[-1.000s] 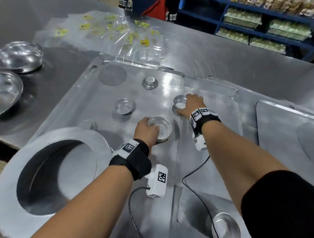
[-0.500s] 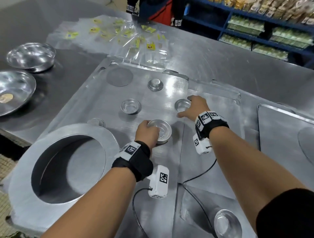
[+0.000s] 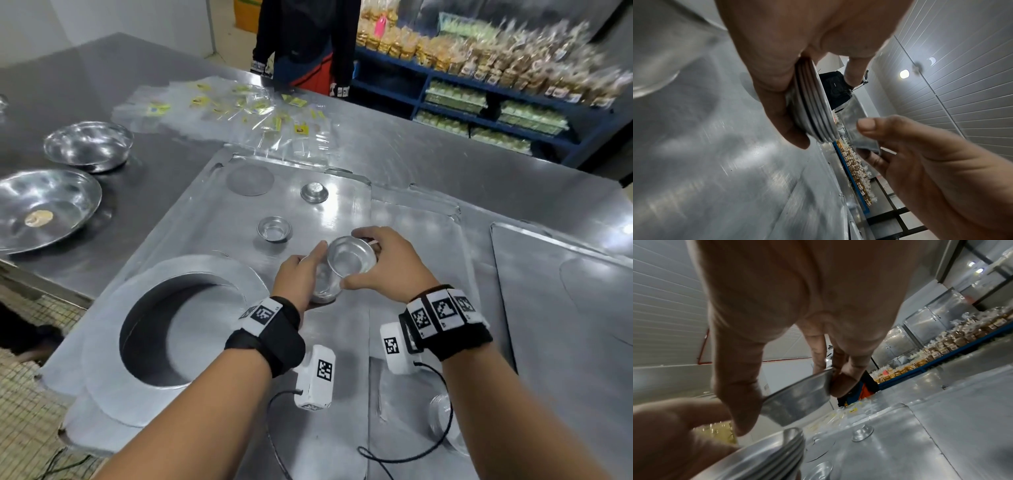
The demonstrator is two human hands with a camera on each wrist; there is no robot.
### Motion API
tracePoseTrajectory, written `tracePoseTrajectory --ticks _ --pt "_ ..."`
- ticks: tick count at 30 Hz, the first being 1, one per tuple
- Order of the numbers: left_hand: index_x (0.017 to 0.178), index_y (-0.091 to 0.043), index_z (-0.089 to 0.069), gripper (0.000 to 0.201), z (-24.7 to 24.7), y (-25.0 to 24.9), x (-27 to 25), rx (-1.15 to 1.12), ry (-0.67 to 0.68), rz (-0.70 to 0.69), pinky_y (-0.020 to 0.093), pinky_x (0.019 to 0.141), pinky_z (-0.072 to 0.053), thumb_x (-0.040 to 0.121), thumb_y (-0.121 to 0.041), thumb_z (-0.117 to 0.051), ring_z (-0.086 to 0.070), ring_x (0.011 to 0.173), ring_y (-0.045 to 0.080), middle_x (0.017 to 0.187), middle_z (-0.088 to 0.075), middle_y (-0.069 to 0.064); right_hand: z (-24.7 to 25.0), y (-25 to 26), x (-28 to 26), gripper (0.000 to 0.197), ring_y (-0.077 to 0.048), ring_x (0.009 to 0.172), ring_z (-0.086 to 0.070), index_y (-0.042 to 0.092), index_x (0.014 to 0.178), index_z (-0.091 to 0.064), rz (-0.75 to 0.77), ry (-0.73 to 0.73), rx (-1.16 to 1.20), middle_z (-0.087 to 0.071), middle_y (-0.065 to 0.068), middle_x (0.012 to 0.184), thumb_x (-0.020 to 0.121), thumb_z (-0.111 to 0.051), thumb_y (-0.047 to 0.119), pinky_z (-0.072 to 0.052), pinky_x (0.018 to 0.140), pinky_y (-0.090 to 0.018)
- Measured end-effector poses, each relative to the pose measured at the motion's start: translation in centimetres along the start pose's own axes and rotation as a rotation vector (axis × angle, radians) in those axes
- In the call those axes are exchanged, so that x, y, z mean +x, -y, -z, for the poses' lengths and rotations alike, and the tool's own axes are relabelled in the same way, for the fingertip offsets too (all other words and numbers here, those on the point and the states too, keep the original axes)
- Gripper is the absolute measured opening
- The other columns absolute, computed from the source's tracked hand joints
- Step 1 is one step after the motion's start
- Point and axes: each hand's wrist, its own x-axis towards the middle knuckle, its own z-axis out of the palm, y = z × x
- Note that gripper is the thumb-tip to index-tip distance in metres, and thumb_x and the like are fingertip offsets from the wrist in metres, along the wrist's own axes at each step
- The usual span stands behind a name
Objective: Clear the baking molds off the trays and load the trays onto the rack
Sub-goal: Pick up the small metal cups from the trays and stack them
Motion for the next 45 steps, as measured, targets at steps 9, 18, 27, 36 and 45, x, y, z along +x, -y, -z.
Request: tracePoseTrajectory --ticks 9,18,27,36,45 --pt "0.111 -0.01 -0.06 0.031 2.9 0.3 -1.8 0.095 0.075 -0.059 0.035 0.06 -0.058 0.081 -0.006 -0.068 -0.069 0.083 0.028 0.104 -0.069 0.016 -3.6 3.7 -3.4 0.09 -0.004 0.105 -0.057 0.023 0.133 -0.056 0.08 0.053 0.017 -0.052 0.014 0.12 0.051 -0.091 0.038 -0.05 0.091 -0.022" --pt "0.11 -0.01 -0.061 0.029 6.5 -0.8 -2.5 0.138 0.086 -0.13 0.033 0.06 -0.054 0.087 0.006 -0.053 -0.064 0.083 0.03 0.1 -0.067 0.018 -6.3 6.5 -3.5 0.092 -0.005 0.114 -0.054 0.027 0.133 -0.059 0.121 0.056 0.034 -0.058 0.015 0.125 0.049 -0.089 0.048 -0.047 0.101 -0.032" --pt "0.091 -0.017 -0.063 0.024 10.8 -2.2 -1.9 0.102 -0.006 -0.166 0.061 0.083 -0.055 0.069 -0.007 -0.061 -0.068 0.092 0.04 0.098 -0.069 0.019 -6.8 8.8 -0.2 0.102 0.0 0.11 -0.054 0.035 0.139 -0.051 0.146 0.207 -0.021 -0.057 0.019 0.128 0.047 -0.095 0.039 -0.051 0.092 -0.025" --pt "0.092 -0.019 -0.067 0.036 17.1 -2.9 1.1 -0.015 -0.199 -0.163 0.062 0.083 -0.055 0.057 -0.013 -0.061 -0.068 0.097 0.04 0.097 -0.071 0.014 -9.0 9.6 9.4 0.074 -0.012 0.1 -0.061 0.024 0.132 -0.06 0.204 0.363 -0.165 -0.063 0.012 0.124 0.064 -0.086 0.008 -0.043 0.073 -0.014" --pt "0.088 -0.02 -0.063 0.028 20.0 -4.2 0.3 -0.074 -0.421 -0.182 0.038 0.078 -0.055 0.083 0.007 -0.057 -0.066 0.08 0.024 0.085 -0.069 0.005 -17.4 11.5 17.5 0.077 -0.011 0.117 -0.053 0.028 0.138 -0.052 0.396 0.627 -0.423 -0.054 0.009 0.133 0.07 -0.086 0.016 -0.044 0.096 -0.026"
